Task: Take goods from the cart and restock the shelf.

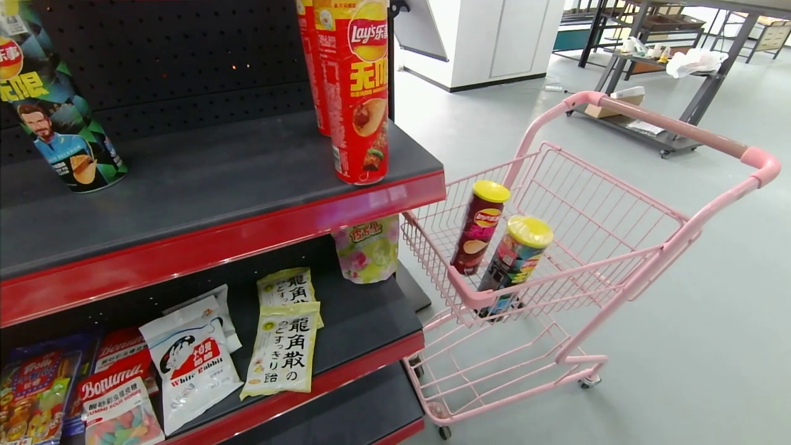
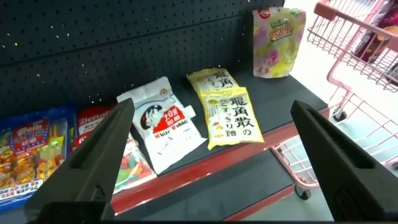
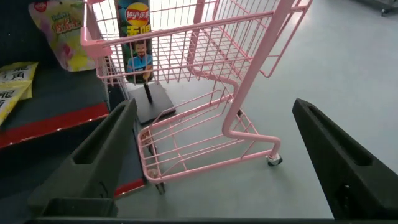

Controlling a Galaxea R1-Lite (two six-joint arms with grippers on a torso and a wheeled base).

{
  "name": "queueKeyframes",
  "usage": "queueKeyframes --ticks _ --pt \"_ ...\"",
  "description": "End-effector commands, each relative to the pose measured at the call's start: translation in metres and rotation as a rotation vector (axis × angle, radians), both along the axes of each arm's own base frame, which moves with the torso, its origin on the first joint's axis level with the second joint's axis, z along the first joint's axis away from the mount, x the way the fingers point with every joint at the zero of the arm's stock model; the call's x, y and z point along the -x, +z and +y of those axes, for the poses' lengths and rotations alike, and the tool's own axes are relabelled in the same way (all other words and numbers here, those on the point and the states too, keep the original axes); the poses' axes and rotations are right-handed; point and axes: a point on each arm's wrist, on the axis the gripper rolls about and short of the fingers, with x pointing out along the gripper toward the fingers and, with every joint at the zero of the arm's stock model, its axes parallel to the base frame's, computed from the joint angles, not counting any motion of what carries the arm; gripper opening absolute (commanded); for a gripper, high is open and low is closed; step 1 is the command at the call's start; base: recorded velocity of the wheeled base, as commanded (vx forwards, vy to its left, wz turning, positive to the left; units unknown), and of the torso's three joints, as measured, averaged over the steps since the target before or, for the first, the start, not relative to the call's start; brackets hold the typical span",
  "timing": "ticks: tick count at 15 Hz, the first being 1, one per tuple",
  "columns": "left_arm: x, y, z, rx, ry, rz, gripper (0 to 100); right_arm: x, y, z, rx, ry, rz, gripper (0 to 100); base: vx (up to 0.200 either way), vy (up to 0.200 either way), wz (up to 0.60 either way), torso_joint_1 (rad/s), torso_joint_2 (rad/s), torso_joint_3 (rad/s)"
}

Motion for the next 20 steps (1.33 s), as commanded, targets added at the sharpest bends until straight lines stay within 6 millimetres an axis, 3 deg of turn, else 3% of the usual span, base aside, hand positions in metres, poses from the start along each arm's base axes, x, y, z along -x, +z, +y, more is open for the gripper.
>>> queueKeyframes --ticks 1,2,3,4,5,7,11,16,20 --pt "0.000 0.000 0.000 0.000 -0.001 0.000 100 -0.002 0.001 0.000 0.004 0.002 0.022 100 0.000 0.000 0.00 -0.036 0.13 0.095" --pt "0.000 0.000 0.000 0.000 0.001 0.000 100 0.000 0.015 0.000 0.015 0.031 -0.022 100 0.000 0.000 0.00 -0.022 0.09 0.056" --pt "0.000 0.000 0.000 0.000 -0.001 0.000 100 -0.003 0.066 0.001 -0.009 0.094 -0.041 100 0.000 0.000 0.00 0.000 0.00 0.000" --pt "0.000 0.000 0.000 -0.001 -0.001 0.000 100 -0.045 0.146 0.002 -0.149 0.107 0.033 100 0.000 0.000 0.00 0.000 0.00 0.000" --pt "0.000 0.000 0.000 0.000 -0.001 0.000 100 -0.082 0.175 0.006 -0.220 0.135 0.094 100 0.000 0.000 0.00 0.000 0.00 0.000" --pt "0.000 0.000 0.000 0.000 -0.004 0.000 100 -0.130 0.163 0.018 -0.166 0.251 0.226 100 0.000 0.000 0.00 0.000 0.00 0.000" --pt "0.000 0.000 0.000 0.000 -0.004 0.000 100 -0.205 0.090 0.039 -0.154 0.344 0.421 100 0.000 0.000 0.00 0.000 0.00 0.000" --pt "0.000 0.000 0.000 0.000 -0.004 0.000 100 -0.262 0.043 0.058 -0.154 0.462 0.486 100 0.000 0.000 0.00 0.000 0.00 0.000" --pt "0.000 0.000 0.000 0.000 -0.004 0.000 100 -0.289 0.036 0.065 -0.115 0.498 0.477 100 0.000 0.000 0.00 0.000 0.00 0.000"
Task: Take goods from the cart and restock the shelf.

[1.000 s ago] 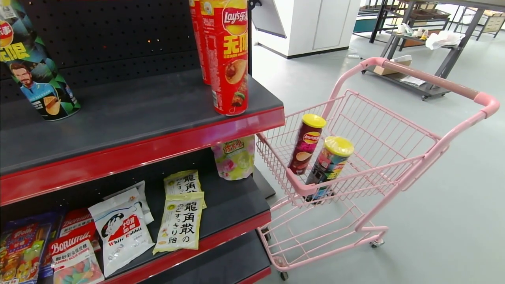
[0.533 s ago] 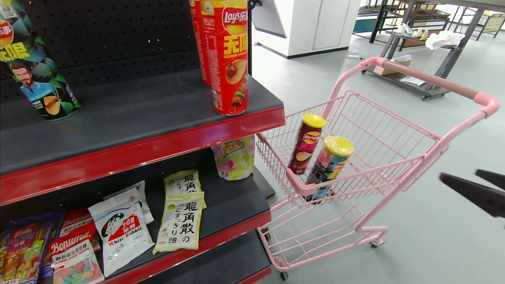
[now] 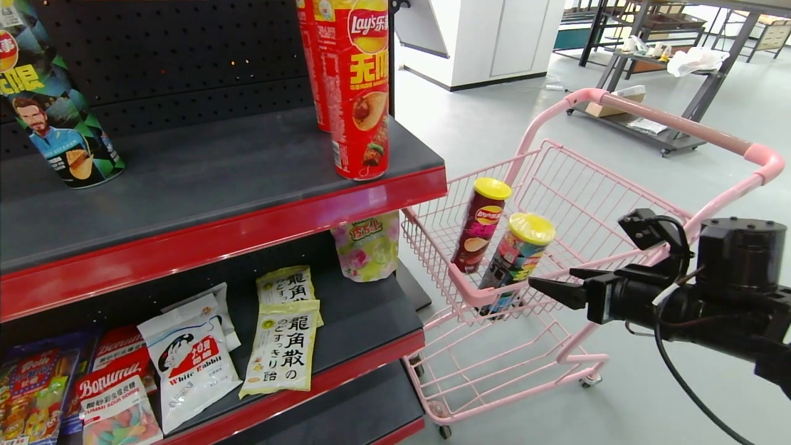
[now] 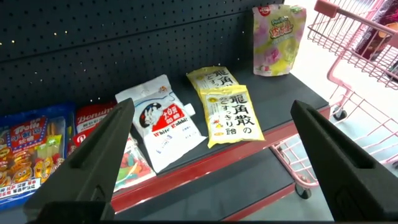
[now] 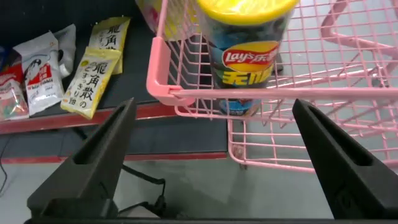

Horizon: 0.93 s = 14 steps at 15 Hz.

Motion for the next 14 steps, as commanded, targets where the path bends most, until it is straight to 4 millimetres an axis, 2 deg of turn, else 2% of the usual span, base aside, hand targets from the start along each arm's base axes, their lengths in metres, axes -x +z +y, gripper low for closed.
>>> queueKeyframes --ticks 1,6,14 --pt "0.000 0.000 0.000 0.000 0.000 0.001 100 -0.022 -0.018 0.006 0.016 0.021 0.052 100 0.000 0.000 0.00 0.000 0.00 0.000" --pt "0.000 0.000 0.000 -0.001 0.000 0.001 100 -0.044 -0.023 0.010 0.020 0.022 0.040 100 0.000 0.000 0.00 0.000 0.00 0.000" --pt "0.000 0.000 0.000 -0.001 0.000 0.001 100 -0.095 -0.024 0.019 0.008 0.016 -0.023 100 0.000 0.000 0.00 0.000 0.00 0.000"
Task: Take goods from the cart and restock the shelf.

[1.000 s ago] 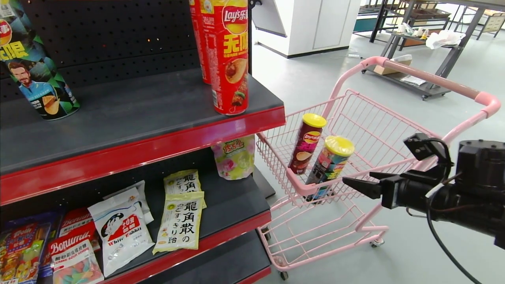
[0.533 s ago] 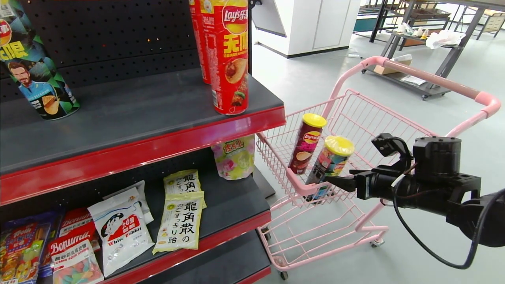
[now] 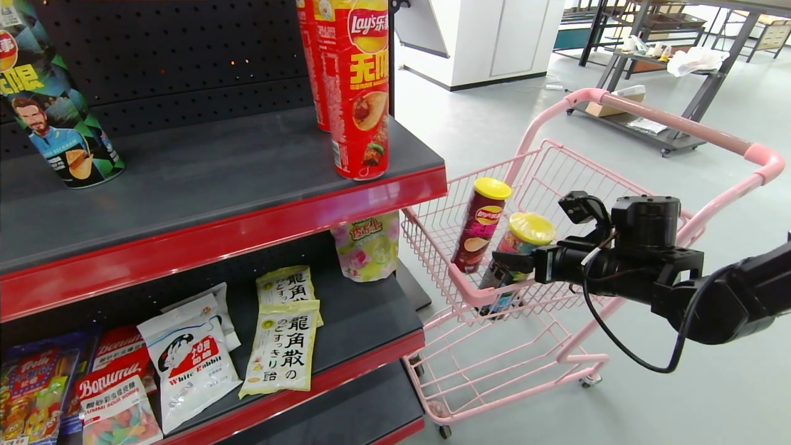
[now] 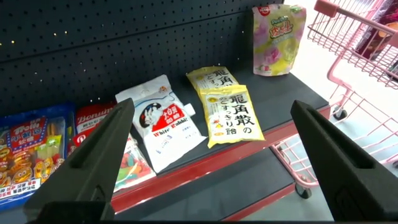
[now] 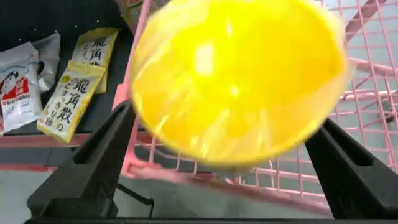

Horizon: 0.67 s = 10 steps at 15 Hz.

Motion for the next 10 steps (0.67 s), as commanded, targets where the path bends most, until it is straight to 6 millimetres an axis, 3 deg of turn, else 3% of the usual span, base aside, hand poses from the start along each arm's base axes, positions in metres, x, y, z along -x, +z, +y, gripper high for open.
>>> queueKeyframes --ticks 1,7,8,10 --pt "0.000 0.000 0.000 -0.001 0.000 0.001 100 -0.014 -0.007 0.002 0.000 -0.005 -0.001 100 0.000 0.000 0.00 0.000 0.00 0.000" --pt "0.000 0.000 0.000 -0.003 0.000 -0.001 100 -0.028 -0.026 0.004 -0.010 -0.011 -0.007 100 0.000 0.000 0.00 0.000 0.00 0.000" --pt "0.000 0.000 0.000 -0.003 0.000 0.001 100 -0.028 -0.025 0.004 -0.015 -0.011 -0.011 0 0.000 0.000 0.00 0.000 0.00 0.000" --pt "0.000 0.000 0.000 -0.003 0.000 0.001 100 -0.028 -0.023 0.004 -0.018 -0.010 -0.016 0 0.000 0.000 0.00 0.000 0.00 0.000"
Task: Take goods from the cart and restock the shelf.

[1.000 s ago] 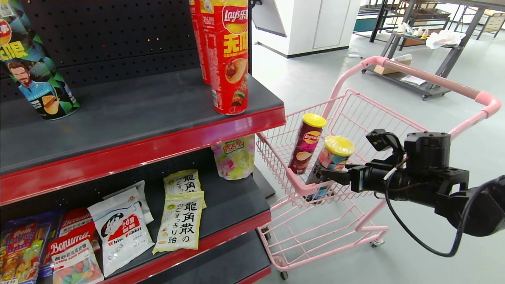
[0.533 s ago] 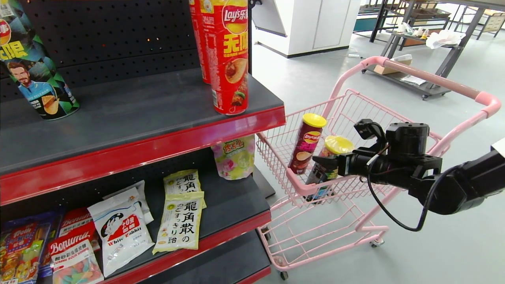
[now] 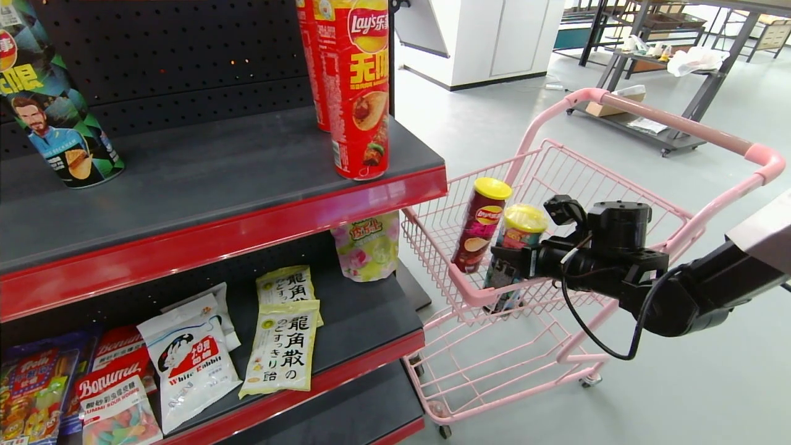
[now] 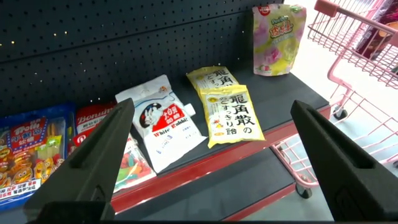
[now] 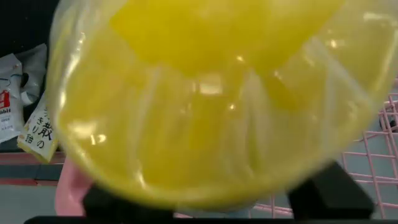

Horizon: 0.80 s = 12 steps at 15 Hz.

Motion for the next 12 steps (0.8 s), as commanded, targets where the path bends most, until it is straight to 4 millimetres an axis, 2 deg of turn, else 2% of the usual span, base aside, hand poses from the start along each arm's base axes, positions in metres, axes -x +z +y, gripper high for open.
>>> queueKeyframes --ticks 1,2,5,9,10,12 --pt "0.000 0.000 0.000 0.001 0.000 0.002 100 0.001 0.001 0.000 -0.001 0.000 0.003 0 0.000 0.000 0.00 0.000 0.00 0.000" --pt "0.000 0.000 0.000 0.001 0.000 0.002 100 0.005 0.006 -0.001 0.001 -0.002 -0.009 0 0.000 0.000 0.00 0.000 0.00 0.000" --pt "0.000 0.000 0.000 0.003 0.000 0.002 100 0.027 0.042 -0.012 -0.011 -0.018 -0.094 0 0.000 0.000 0.00 0.000 0.00 0.000" --pt "0.000 0.000 0.000 0.004 0.000 0.002 100 0.061 0.116 -0.022 -0.046 -0.027 -0.291 0 0.000 0.000 0.00 0.000 0.00 0.000" --pt "0.000 0.000 0.000 0.004 0.000 0.002 100 0.067 0.124 -0.022 -0.048 -0.027 -0.302 0 0.000 0.000 0.00 0.000 0.00 0.000" --pt "0.000 0.000 0.000 0.006 0.000 0.002 100 0.114 0.179 -0.028 -0.055 -0.019 -0.345 0 0.000 0.000 0.00 0.000 0.00 0.000"
